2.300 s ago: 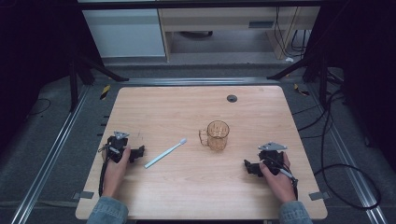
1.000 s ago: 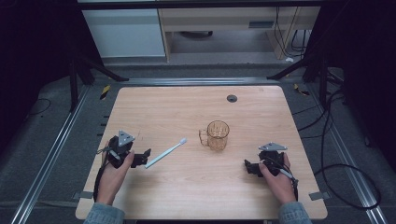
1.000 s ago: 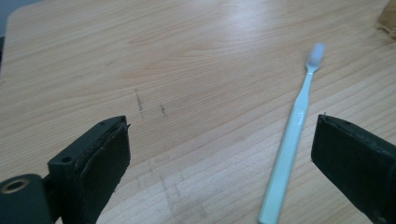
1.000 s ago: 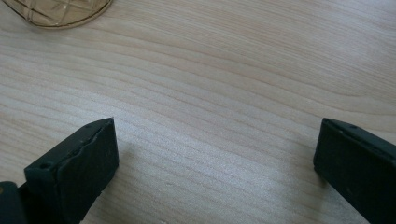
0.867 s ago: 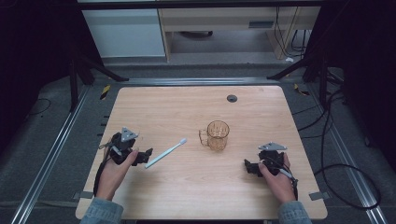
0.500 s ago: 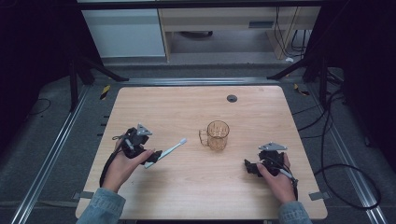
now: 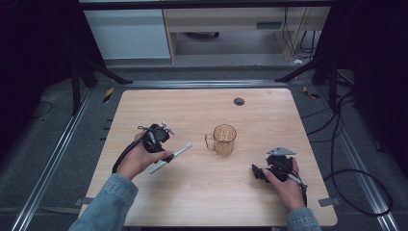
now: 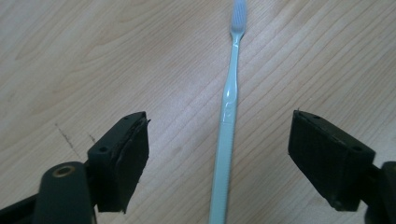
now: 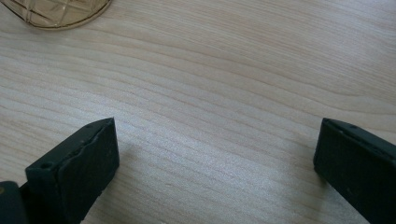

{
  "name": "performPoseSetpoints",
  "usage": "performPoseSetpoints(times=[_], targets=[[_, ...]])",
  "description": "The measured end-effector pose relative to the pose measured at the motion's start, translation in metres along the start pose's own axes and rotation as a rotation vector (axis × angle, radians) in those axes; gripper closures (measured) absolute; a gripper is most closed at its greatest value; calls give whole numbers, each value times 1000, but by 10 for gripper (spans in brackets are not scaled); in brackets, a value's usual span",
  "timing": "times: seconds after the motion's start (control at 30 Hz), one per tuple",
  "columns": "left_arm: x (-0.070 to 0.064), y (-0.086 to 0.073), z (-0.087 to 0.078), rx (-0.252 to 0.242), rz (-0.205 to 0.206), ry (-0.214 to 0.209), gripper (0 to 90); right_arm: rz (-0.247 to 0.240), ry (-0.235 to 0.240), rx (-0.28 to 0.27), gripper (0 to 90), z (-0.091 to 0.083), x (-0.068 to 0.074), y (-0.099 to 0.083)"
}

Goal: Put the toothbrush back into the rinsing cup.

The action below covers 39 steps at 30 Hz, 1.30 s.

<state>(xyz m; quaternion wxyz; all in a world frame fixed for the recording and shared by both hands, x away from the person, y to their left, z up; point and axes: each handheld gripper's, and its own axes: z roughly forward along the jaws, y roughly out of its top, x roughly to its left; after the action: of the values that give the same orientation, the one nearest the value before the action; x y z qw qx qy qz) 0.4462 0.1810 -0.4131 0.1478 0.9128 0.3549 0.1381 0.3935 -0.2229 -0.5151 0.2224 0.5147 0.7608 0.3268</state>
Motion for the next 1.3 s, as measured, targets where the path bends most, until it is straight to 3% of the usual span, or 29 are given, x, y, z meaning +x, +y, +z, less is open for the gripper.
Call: performPoseSetpoints(times=[0.03,0.17,0.3,0.63,0.97,1.3], targets=[[-2,6,-1,27,25,-4,209,0,1,1,5,0,0,0],[-3,15,1,66,57,-13,271,-1,0,-1,5,0,0,0],[-3,19,7,93,50,-50,278,10,4,2,7,0,0,0],[-7,27,4,156,80,-65,365,8,3,3,7,0,0,0],[-5,28,10,195,65,-69,456,4,-1,-1,6,0,0,0],[-3,37,39,236,55,-70,548,2,-2,-1,7,0,0,0]])
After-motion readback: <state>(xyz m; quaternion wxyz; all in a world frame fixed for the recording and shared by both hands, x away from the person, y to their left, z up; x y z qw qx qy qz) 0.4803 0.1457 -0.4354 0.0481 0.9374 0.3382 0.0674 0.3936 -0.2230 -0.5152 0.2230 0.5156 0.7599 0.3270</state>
